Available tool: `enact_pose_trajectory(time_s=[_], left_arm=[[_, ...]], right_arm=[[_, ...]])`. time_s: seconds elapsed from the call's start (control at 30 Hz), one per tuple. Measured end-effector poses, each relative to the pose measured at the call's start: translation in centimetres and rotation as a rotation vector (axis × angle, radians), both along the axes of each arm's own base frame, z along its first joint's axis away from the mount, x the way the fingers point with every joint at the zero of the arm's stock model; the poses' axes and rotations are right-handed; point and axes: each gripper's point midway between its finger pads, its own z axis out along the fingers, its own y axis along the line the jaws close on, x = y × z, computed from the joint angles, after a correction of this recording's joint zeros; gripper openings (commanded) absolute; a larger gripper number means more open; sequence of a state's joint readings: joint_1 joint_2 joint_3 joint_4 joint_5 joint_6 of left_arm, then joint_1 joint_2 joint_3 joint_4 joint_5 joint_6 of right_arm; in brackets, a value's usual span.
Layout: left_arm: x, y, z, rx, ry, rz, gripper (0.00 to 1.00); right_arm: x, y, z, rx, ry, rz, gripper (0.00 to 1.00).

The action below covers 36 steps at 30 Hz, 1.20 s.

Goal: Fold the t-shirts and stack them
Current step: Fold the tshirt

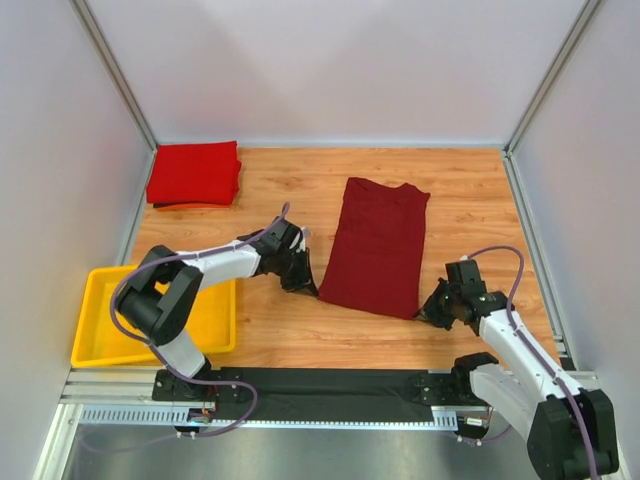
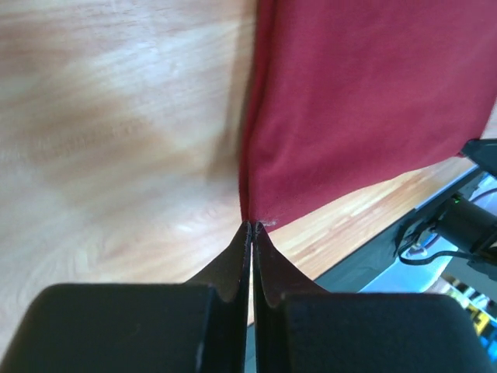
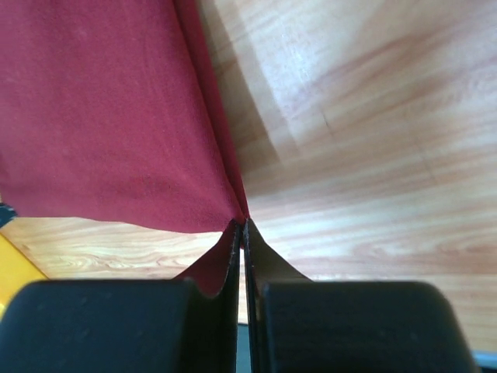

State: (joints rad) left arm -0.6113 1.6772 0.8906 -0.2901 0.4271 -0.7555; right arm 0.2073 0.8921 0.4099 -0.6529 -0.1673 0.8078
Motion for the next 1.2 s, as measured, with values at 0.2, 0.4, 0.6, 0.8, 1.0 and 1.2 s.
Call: enact_pose_trajectory(time_s=[0.2,0.4,0.6,0.8,1.0,1.2], left_arm=[[-0.1,-0.1,3.1,-0.01,-0.071,0.021,0.0],[0.7,-0.1,4.7,0.021,-0.106,0.04,0.0],[3.5,-0.8,8.7,0.027,-0.194,0.068,0.0],[7.4,-2.4,13.9,-0.004,-0.317,0.087,0.0],[11.9,-3.0,16.6,-0.032,-0.369,0.13,0.0],[16.5,-4.3,16.4,-0.066,-0.395,0.132,0.0]], right_arm=[[-0.7,-0.2,1.4,-0.003,-0.008,-0.002,0.0],[-0.2,-0.2,4.4,0.008,-0.081,-0.005,0.0],[1.6,-0.3,8.4,-0.007,-0.153,-0.005,0.0],[4.3,-1.1,11.1,-0.056,-0.183,-0.015,0.0],[7.8,-2.0,13.3,-0.087,-0.208,-0.032,0.0],[11.9,-2.8,14.7,-0.11,-0.221,-0.042,0.0]])
